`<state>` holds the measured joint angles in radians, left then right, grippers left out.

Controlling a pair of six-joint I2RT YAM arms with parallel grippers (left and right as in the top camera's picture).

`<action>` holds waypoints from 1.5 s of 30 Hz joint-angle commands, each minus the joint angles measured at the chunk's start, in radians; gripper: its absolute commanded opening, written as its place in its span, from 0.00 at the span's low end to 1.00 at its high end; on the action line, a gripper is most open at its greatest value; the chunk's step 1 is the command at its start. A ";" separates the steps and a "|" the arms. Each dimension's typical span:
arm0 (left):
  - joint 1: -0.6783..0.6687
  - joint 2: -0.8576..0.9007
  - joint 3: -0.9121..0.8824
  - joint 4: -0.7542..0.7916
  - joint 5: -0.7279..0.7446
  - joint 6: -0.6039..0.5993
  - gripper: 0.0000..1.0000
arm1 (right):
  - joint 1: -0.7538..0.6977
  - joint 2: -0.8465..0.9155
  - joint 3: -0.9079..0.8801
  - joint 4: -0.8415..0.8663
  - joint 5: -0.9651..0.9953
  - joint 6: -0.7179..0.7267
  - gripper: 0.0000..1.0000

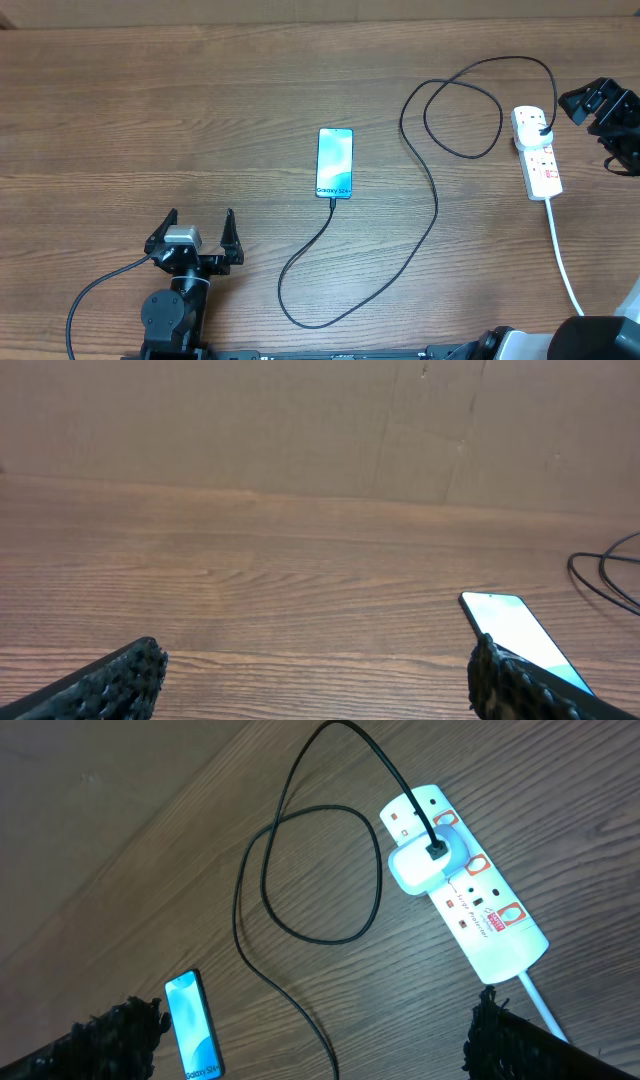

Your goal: Plug charger to phone and switch on socket

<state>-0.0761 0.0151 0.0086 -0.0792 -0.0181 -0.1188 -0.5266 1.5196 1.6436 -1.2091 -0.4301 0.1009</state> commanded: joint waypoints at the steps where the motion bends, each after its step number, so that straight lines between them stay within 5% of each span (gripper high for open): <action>1: 0.006 -0.011 -0.003 0.001 0.014 0.026 1.00 | 0.004 0.003 0.012 0.002 0.000 -0.003 1.00; 35: 0.006 -0.011 -0.003 0.001 0.014 0.026 1.00 | 0.004 0.003 0.012 0.004 0.027 -0.004 1.00; 45: 0.006 -0.011 -0.003 0.001 0.014 0.026 0.99 | 0.069 -0.059 -0.030 0.134 0.026 0.000 1.00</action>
<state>-0.0761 0.0151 0.0086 -0.0792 -0.0181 -0.1184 -0.4980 1.5154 1.6360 -1.1080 -0.4095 0.1009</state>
